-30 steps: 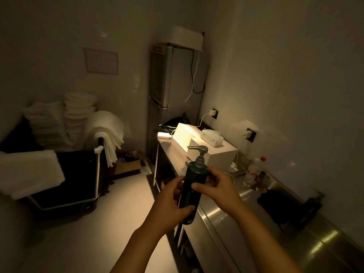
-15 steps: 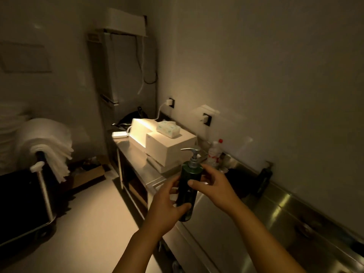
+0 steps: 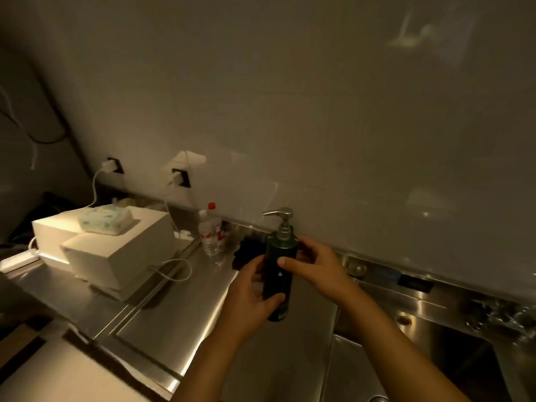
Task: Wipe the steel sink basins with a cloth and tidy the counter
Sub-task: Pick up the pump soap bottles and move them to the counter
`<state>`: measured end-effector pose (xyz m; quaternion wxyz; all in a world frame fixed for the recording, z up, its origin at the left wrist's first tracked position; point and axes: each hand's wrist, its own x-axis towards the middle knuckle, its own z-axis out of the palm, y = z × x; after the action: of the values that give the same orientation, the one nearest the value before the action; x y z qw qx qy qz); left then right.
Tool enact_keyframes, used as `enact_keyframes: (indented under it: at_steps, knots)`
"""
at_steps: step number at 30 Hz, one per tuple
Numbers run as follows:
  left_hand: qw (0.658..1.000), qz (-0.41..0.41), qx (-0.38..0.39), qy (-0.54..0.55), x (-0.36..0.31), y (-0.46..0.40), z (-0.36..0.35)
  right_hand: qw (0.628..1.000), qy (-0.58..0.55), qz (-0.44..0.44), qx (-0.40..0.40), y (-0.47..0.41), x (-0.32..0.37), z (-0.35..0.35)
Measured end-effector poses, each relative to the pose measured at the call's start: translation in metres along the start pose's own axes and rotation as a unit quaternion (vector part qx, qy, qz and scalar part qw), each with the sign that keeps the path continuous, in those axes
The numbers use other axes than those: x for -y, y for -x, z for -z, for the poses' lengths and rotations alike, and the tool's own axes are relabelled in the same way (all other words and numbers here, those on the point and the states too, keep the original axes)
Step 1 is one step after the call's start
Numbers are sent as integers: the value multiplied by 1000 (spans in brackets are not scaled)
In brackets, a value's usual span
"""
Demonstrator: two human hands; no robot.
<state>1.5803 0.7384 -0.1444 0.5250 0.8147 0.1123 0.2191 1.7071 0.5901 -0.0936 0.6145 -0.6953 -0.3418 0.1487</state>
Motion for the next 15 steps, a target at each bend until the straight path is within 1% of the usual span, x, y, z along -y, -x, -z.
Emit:
enact_keyframes:
  at_steps: [5, 7, 12, 15]
  knots:
    - [999, 5, 49, 5, 2, -31, -44, 998, -11, -13, -66, 3, -25, 36]
    - [998, 13, 68, 7, 7, -42, -54, 996, 2, -17, -87, 2, -35, 45]
    - [994, 15, 106, 3, 25, -74, -72, 991, 35, -37, -120, -7, -55, 60]
    - [991, 25, 132, 18, 39, -89, -83, 987, 47, -50, -145, -16, -71, 63]
